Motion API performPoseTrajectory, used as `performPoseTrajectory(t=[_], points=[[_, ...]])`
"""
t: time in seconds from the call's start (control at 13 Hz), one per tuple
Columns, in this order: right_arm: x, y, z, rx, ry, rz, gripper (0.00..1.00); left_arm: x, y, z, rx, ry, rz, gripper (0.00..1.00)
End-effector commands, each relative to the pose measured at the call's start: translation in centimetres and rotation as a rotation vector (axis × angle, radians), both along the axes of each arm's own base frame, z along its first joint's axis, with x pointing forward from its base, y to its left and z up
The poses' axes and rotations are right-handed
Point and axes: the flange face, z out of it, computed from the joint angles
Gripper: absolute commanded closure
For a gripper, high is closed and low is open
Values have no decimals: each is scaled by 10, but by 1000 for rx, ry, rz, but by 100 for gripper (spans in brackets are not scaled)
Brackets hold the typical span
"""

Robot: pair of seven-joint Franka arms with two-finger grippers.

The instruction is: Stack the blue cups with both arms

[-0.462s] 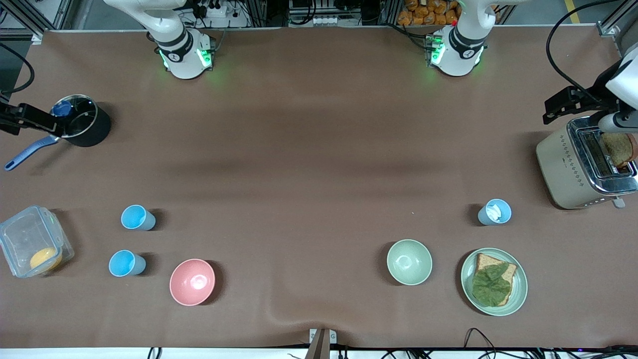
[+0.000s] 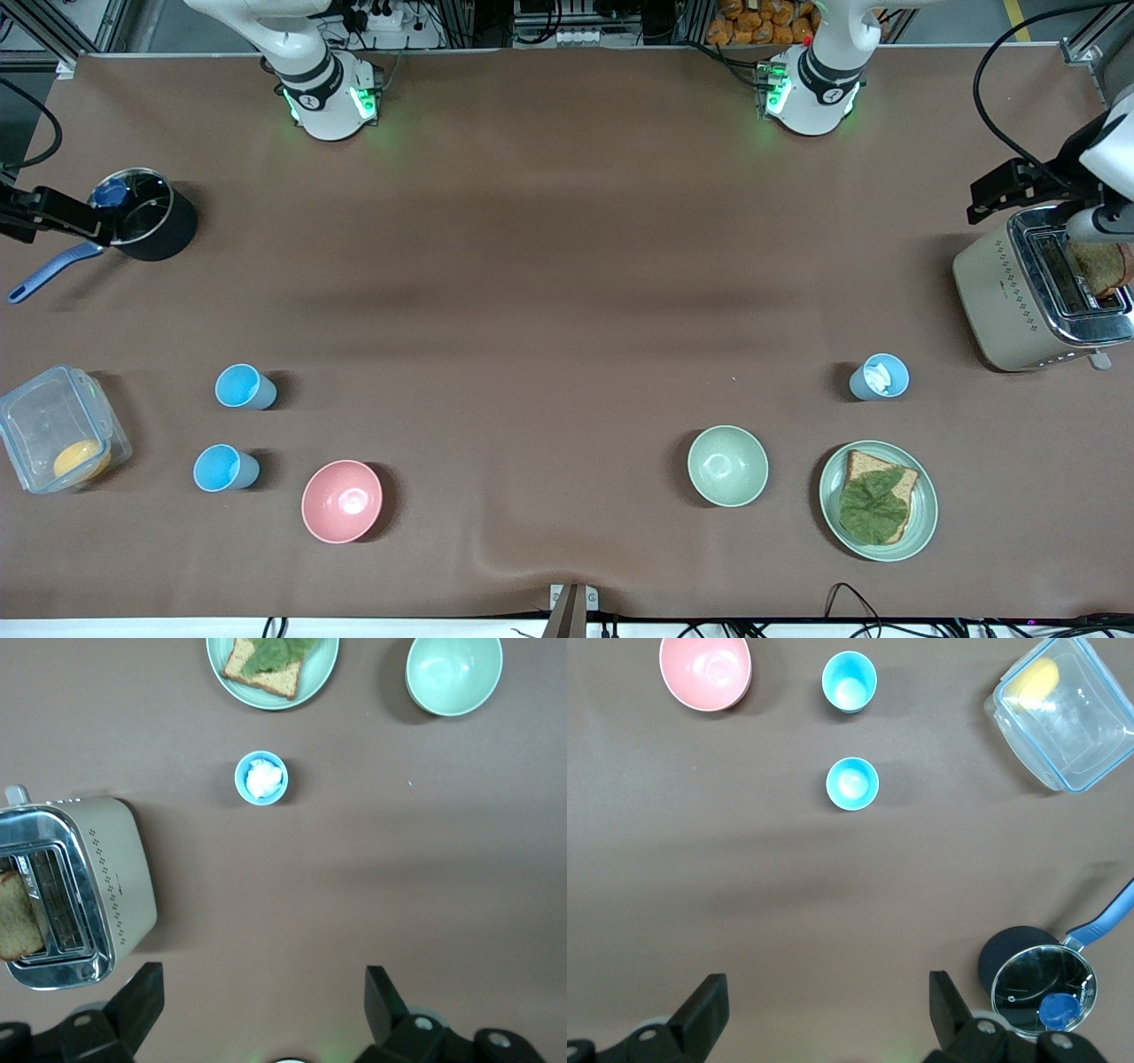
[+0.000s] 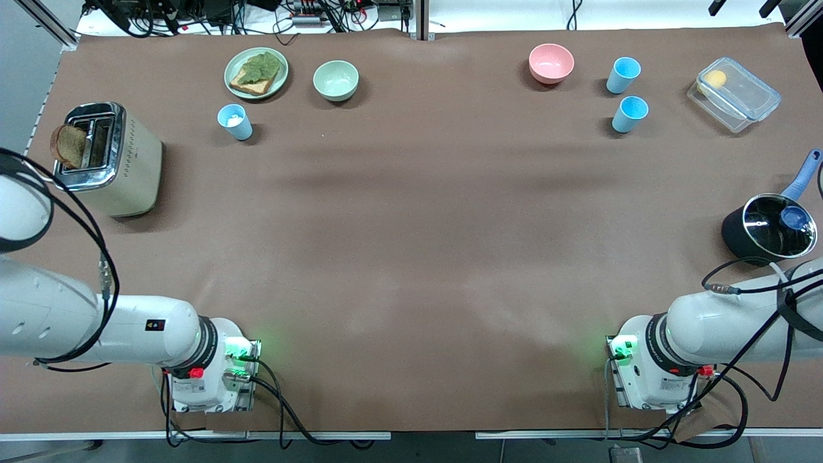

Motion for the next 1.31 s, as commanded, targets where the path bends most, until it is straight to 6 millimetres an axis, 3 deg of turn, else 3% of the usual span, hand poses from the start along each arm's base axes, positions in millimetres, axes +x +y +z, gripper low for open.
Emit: performPoseTrajectory(t=[0.0,0.15,0.31,0.46,0.62,0.77,1.0,1.23], points=[[-1,-4,-4,6,-6,-10,0,30,6,-34,12,57,-28,0],[7,-6,-20,5,8,-13,0,56,20,-70,2,30,-3,0],[17,-6,-52,9,47,-13,0,70,34,-117,1,20,17,0],[22,-6,-91,9,66,-17,0,70,43,-170,-1,5,31,0],[26,-7,-138,11,95,-20,0,66,46,-235,3,-51,34,0],[35,-9,-185,7,101,-24,0,62,48,-277,3,-50,35,0],[60,-12,-260,-4,99,-29,0,66,62,-319,7,-36,53,0],[71,-19,-289,-17,71,-14,0,73,68,-350,8,-65,60,0]])
